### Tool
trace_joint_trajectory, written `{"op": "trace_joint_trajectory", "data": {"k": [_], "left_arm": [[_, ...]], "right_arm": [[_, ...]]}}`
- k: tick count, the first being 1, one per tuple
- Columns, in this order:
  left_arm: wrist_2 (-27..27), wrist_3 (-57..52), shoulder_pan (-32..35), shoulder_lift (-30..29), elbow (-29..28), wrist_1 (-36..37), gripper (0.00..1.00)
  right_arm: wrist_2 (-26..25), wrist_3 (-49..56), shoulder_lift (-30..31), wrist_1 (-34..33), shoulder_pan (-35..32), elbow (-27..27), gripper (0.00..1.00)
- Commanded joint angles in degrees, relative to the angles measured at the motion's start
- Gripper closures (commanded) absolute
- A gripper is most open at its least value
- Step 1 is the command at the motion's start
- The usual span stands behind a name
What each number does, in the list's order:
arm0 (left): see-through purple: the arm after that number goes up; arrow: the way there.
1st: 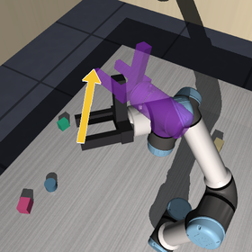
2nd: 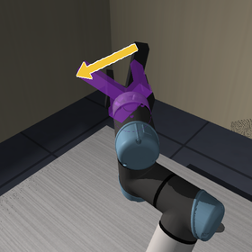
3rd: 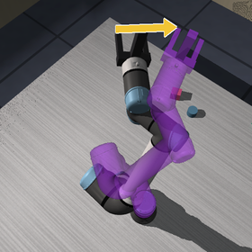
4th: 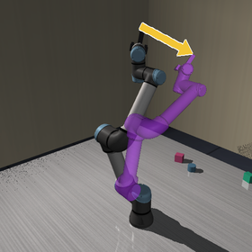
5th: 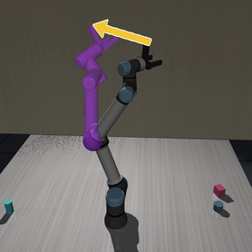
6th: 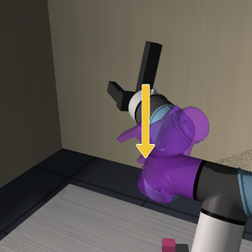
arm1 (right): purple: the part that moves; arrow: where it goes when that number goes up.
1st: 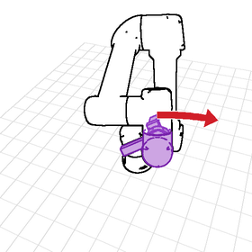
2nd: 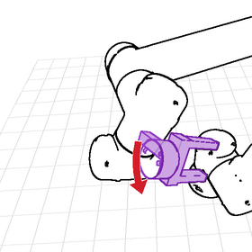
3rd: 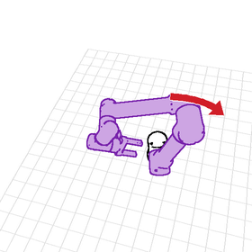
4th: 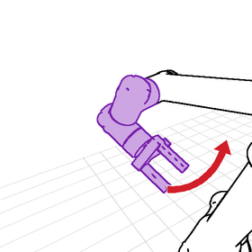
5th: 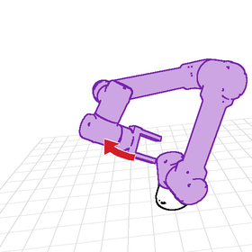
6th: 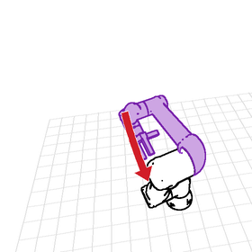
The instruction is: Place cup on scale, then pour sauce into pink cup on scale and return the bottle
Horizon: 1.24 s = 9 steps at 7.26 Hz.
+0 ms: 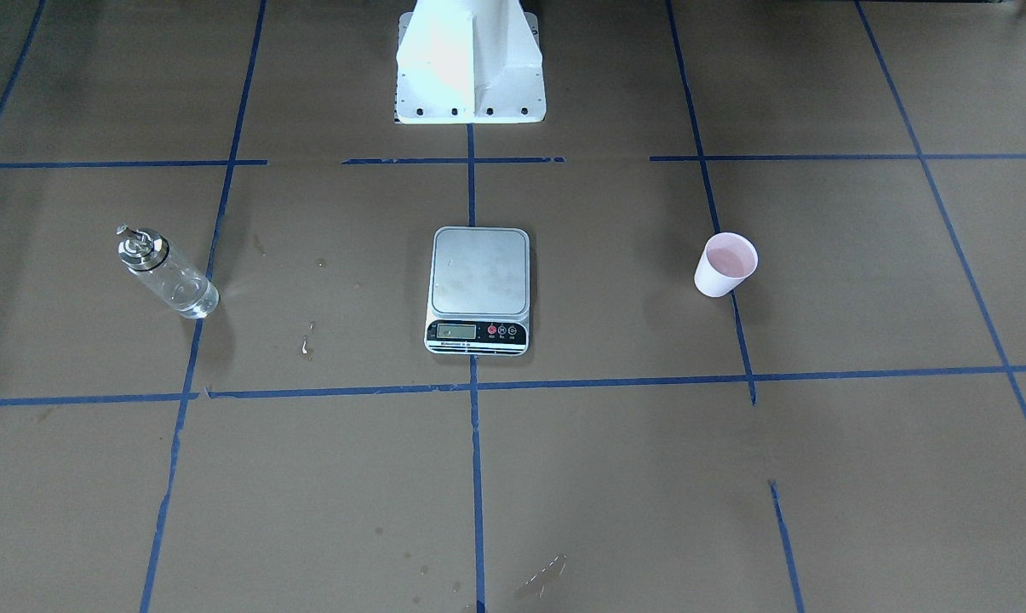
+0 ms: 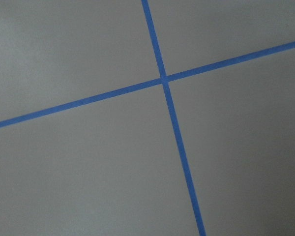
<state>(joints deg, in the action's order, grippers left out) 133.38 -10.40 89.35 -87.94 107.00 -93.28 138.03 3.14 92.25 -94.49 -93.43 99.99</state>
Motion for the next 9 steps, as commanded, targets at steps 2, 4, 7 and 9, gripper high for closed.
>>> {"op": "trace_joint_trajectory", "data": {"k": [2,4,7,9], "left_arm": [[0.2,5.8,-6.3,-3.9,1.7,-2.1,0.0],[-0.2,30.4,-18.1,-6.0,3.2,-4.8,0.0],[-3.3,53.5,-28.5,-6.0,3.5,-10.6,0.0],[-10.0,66.5,-34.9,-6.1,3.4,-13.9,0.0]], "right_arm": [[0.1,0.2,-0.1,-0.1,0.0,0.8,0.0],[0.0,0.4,-0.2,0.4,0.0,0.6,0.0],[0.0,-1.1,2.4,7.3,0.2,0.4,0.0],[0.1,-2.0,2.2,7.2,0.2,0.3,0.0]]}}
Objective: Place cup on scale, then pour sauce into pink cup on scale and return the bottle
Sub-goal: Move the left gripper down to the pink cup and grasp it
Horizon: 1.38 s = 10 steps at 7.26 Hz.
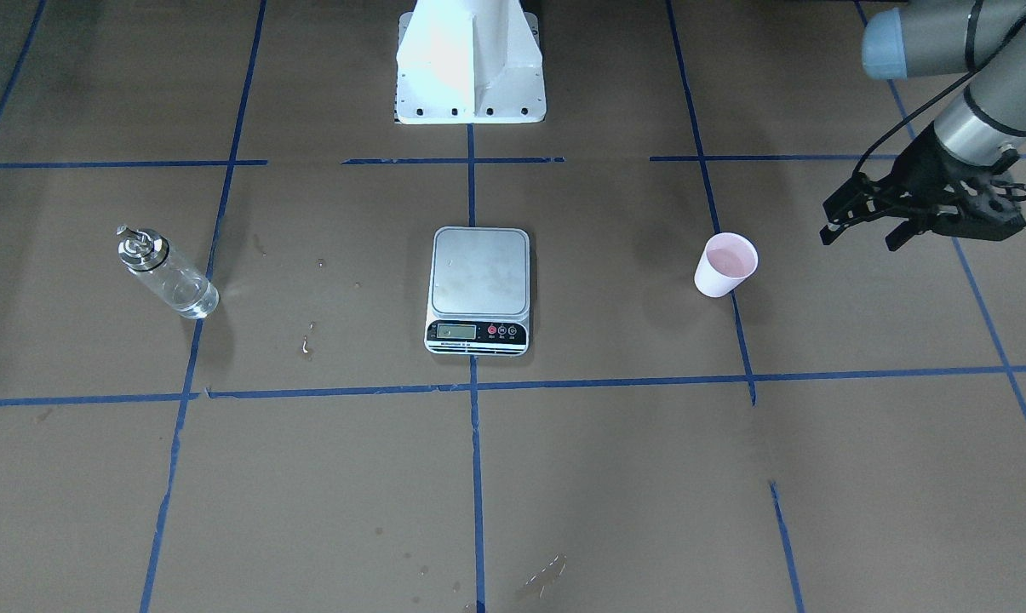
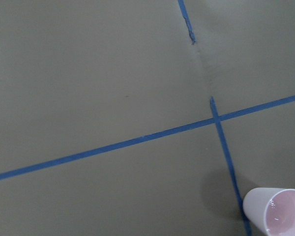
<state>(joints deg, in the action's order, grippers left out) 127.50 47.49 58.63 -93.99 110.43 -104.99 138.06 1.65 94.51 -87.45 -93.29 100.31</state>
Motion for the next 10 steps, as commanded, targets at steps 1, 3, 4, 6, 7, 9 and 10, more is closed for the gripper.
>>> {"op": "trace_joint_trajectory", "data": {"k": [1,3,4,6,7,9,10], "left_arm": [[-5.1,12.0,-6.8,-0.7,-0.3,-2.8,0.0],[-8.3,14.1,-10.0,-2.1,-1.6,-2.9,0.0],[-8.3,14.0,-10.1,-2.7,-2.8,-2.9,0.0],[-8.4,14.0,-11.4,-3.0,-4.5,-2.9,0.0],[-8.4,14.1,-12.2,-2.9,-4.5,-2.9,0.0],[-8.4,14.0,-13.2,-2.9,-4.9,-2.9,0.0],[-8.4,14.0,-13.5,-2.9,-5.0,-2.9,0.0]], "right_arm": [[0.1,-0.6,-0.2,0.0,0.3,0.0,0.0],[0.0,-0.5,-0.6,-0.1,0.5,-0.1,0.0],[0.2,-0.5,-0.6,0.0,0.5,0.0,0.0],[0.4,-0.4,-0.5,0.0,0.5,0.0,0.0],[0.2,-0.4,-0.5,0.0,0.5,-0.3,0.0],[0.3,-0.4,-0.5,0.0,0.5,-0.2,0.0],[0.3,-0.4,-0.5,0.1,0.5,-0.2,0.0]]}}
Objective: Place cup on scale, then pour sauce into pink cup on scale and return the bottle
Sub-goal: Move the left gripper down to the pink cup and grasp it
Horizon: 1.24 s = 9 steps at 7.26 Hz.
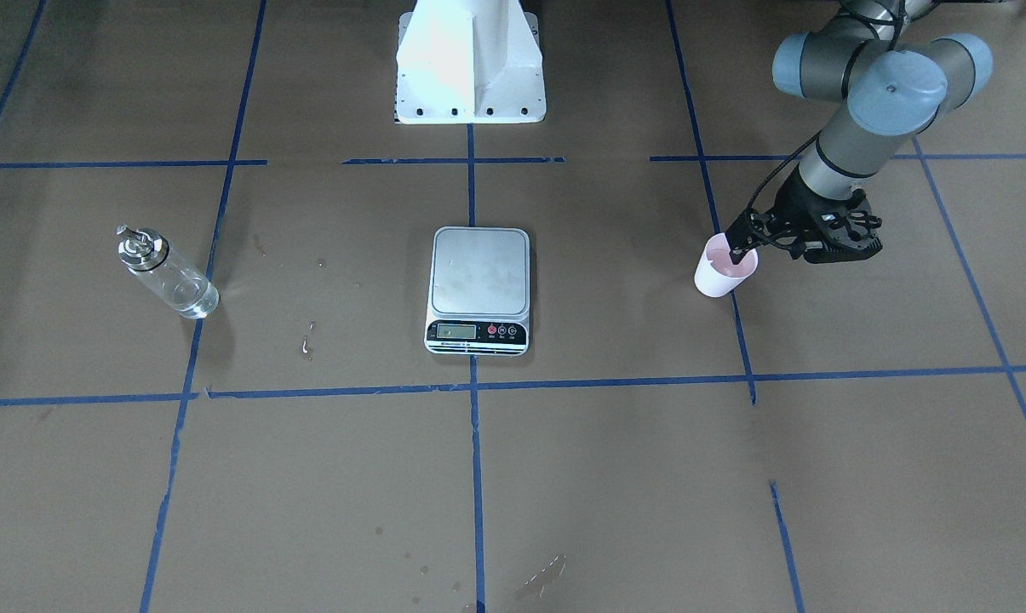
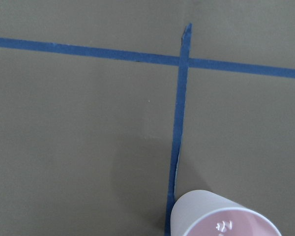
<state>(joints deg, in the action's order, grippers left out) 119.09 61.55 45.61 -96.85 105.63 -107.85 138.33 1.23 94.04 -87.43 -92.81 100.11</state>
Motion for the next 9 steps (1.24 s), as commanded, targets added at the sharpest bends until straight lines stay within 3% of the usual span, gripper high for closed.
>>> {"op": "trace_joint_trajectory", "data": {"k": [1,3,4,6,7,9], "left_arm": [[0.0,0.1,-0.7,0.0,-0.7,0.0,0.04],[0.0,0.1,-1.0,-0.7,-1.7,0.0,0.16],[0.0,-0.1,-1.1,-0.9,-1.7,0.0,0.32],[0.1,0.1,-1.2,-1.1,-1.8,0.0,0.88],[0.0,0.4,-1.1,-1.2,-1.8,0.1,1.0],[0.2,2.4,-0.7,-1.6,-0.5,0.9,1.0]], "right_arm": [[0.0,0.0,0.0,0.1,0.0,0.0,0.0],[0.0,0.1,0.1,0.1,0.0,0.0,0.0],[-0.1,0.2,0.1,0.1,0.0,0.0,0.0],[-0.1,0.5,0.1,0.1,0.0,-0.2,0.0],[-0.1,0.4,0.1,0.1,0.0,-0.3,0.0],[0.8,0.4,0.1,0.1,0.0,-0.3,0.0]]}}
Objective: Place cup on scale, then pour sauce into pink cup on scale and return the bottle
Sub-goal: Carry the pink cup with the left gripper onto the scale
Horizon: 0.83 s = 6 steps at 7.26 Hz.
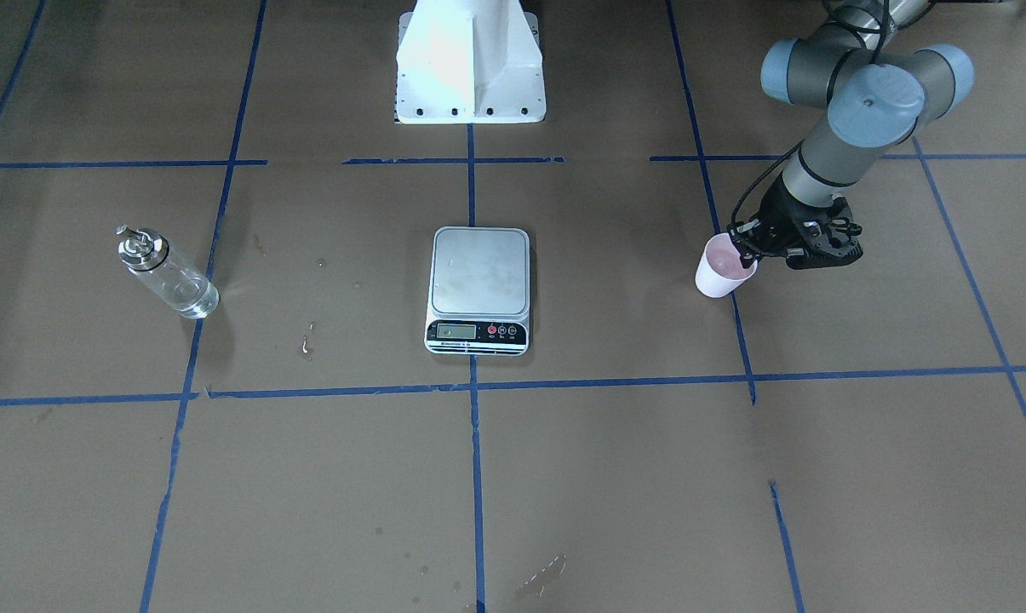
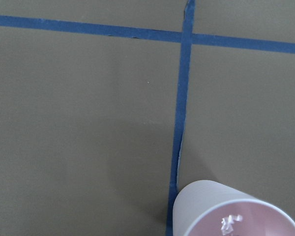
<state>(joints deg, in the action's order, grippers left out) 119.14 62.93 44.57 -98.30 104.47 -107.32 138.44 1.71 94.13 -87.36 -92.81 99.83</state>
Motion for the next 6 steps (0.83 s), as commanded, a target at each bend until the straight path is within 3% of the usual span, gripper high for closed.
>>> {"op": "trace_joint_trajectory", "data": {"k": [1,2,4,6], "left_arm": [[0.3,1.0,0.6,-0.2,4.2,4.6,1.0],[0.3,0.6,1.2,-3.2,8.3,13.5,1.0],[0.7,2.0,1.7,-18.2,11.5,32.8,1.0],[2.5,16.0,-0.4,-28.3,6.7,33.1,1.0]], "right_arm": [[1.4,0.1,0.0,0.1,0.0,0.0,0.0],[1.5,0.1,0.0,0.1,0.0,0.1,0.0],[1.5,0.1,0.0,0.1,0.0,0.2,0.0],[1.4,0.1,0.0,0.1,0.0,0.2,0.0]]}}
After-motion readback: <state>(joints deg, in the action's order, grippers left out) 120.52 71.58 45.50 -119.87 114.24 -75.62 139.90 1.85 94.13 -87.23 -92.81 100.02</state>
